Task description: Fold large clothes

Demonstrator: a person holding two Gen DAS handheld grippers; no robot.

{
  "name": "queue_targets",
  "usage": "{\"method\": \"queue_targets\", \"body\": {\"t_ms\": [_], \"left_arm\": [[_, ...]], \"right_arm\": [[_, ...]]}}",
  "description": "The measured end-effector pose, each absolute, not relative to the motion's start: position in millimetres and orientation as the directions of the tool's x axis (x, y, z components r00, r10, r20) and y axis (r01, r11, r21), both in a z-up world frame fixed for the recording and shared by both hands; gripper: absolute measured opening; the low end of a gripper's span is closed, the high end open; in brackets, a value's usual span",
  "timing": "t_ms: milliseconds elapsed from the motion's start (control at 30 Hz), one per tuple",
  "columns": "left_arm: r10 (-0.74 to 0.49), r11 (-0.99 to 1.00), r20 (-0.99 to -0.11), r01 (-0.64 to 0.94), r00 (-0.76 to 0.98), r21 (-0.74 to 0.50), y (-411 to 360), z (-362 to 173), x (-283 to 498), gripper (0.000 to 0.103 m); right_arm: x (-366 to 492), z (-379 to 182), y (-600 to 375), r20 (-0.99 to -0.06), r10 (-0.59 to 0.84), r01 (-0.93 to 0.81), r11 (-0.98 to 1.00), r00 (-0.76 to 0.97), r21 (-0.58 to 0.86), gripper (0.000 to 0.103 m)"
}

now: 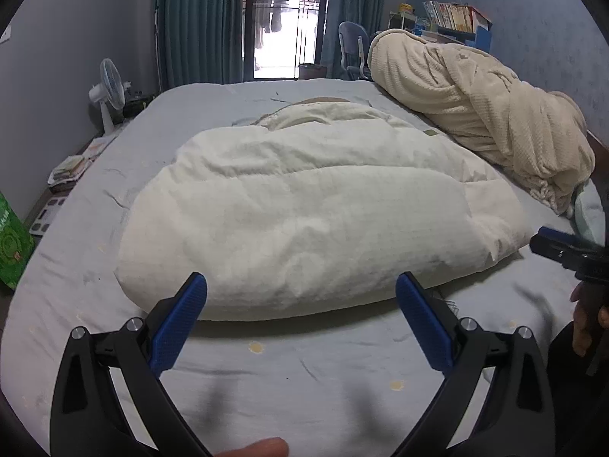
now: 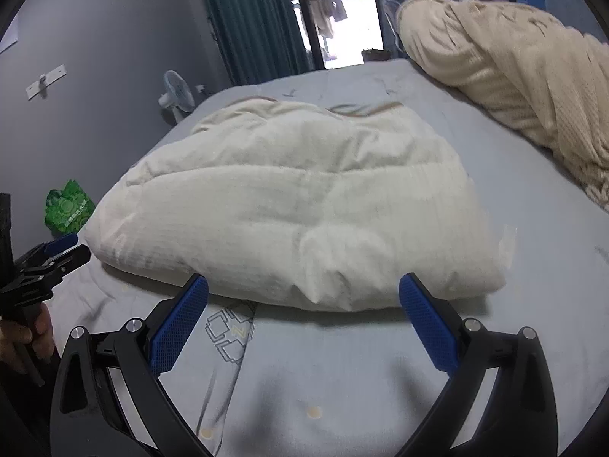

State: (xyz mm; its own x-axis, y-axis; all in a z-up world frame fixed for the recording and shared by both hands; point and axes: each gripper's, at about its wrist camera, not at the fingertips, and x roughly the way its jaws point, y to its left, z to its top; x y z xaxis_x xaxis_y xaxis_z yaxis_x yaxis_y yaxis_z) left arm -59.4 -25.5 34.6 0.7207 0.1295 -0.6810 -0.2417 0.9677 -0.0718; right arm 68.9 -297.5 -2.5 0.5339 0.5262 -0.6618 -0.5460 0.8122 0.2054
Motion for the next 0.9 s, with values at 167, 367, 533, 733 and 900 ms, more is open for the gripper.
{"method": "queue_targets", "body": {"t_ms": [167,367,533,733,900], "left_arm": [[0.125,0.971,-0.685,-0.229,0.718,-0.063,-29.0,32.4,-56.0,0.095],[0.110,0.970,-0.689,-0.229,0.717,-0.084,-27.5,31.6,-55.2,0.095],[0.114,0.969,-0.689,-0.233,0.716,-0.082,-27.5,31.2,-54.6,0.095],[0.116,0.969,-0.688,-0.234,0.716,-0.080,-26.8,31.2,-55.5,0.095],[0.119,0.969,-0.690,-0.235,0.714,-0.077,-26.8,31.3,-55.2,0.095]], "right_arm": [[70.6,-5.6,-294.4,-0.674,0.517,-0.542,0.816,0.528,0.202,0.096],[68.4,-4.8,-293.7,-0.674,0.514,-0.548,0.815,0.531,0.190,0.096],[68.1,-5.0,-293.4,-0.675,0.512,-0.549,0.815,0.531,0.187,0.096],[67.6,-4.1,-293.0,-0.675,0.512,-0.550,0.814,0.531,0.185,0.096],[67.1,-3.8,-292.7,-0.675,0.513,-0.552,0.813,0.530,0.184,0.096]]}}
